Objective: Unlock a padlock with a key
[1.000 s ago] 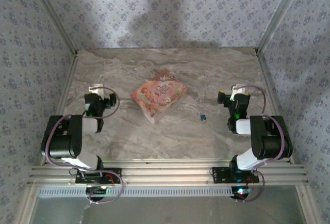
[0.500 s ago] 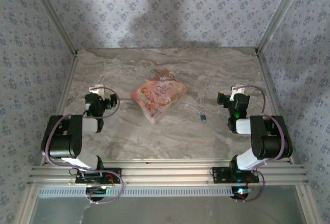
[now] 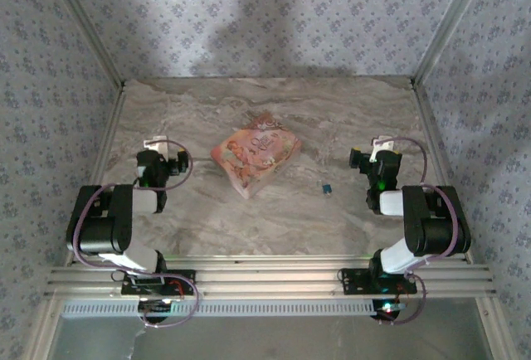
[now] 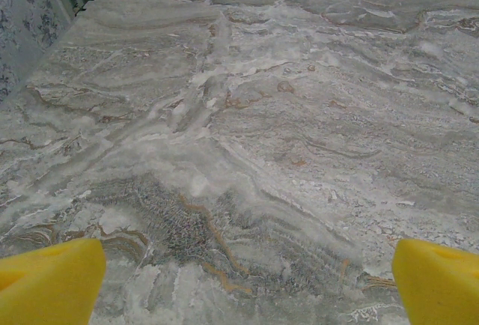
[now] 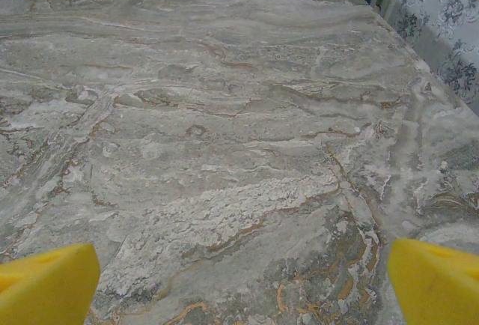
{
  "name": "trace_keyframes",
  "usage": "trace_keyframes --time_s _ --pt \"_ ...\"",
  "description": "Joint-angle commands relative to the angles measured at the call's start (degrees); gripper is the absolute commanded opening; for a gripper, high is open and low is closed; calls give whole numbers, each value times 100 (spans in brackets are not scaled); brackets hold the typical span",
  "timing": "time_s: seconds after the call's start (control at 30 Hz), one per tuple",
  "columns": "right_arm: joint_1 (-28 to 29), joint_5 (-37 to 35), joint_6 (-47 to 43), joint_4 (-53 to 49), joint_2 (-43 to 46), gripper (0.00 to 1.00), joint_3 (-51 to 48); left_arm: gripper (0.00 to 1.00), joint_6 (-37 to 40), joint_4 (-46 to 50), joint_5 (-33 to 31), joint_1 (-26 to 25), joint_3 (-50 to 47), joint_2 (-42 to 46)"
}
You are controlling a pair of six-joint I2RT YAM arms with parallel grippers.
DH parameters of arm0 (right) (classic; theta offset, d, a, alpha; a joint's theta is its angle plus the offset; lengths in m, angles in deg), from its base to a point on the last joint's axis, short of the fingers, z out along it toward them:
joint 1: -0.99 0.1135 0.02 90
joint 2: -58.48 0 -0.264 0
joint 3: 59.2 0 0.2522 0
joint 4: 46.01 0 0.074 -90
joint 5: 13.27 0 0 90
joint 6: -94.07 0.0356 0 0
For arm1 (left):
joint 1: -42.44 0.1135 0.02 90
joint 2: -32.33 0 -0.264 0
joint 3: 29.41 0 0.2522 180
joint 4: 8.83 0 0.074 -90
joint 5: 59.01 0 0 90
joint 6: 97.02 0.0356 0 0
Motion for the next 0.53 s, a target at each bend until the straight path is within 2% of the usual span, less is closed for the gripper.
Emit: trace_keyframes --time_s 0.0,0.27,0.5 --pt "6 21 -56 -8 -25 100 46 98 -49 27 103 18 101 -6" --pt "38 33 -114 -17 -43 100 62 98 -45 33 106 19 101 -4" --pt "-48 373 -133 -114 -37 100 102 98 -50 33 104 18 101 -2"
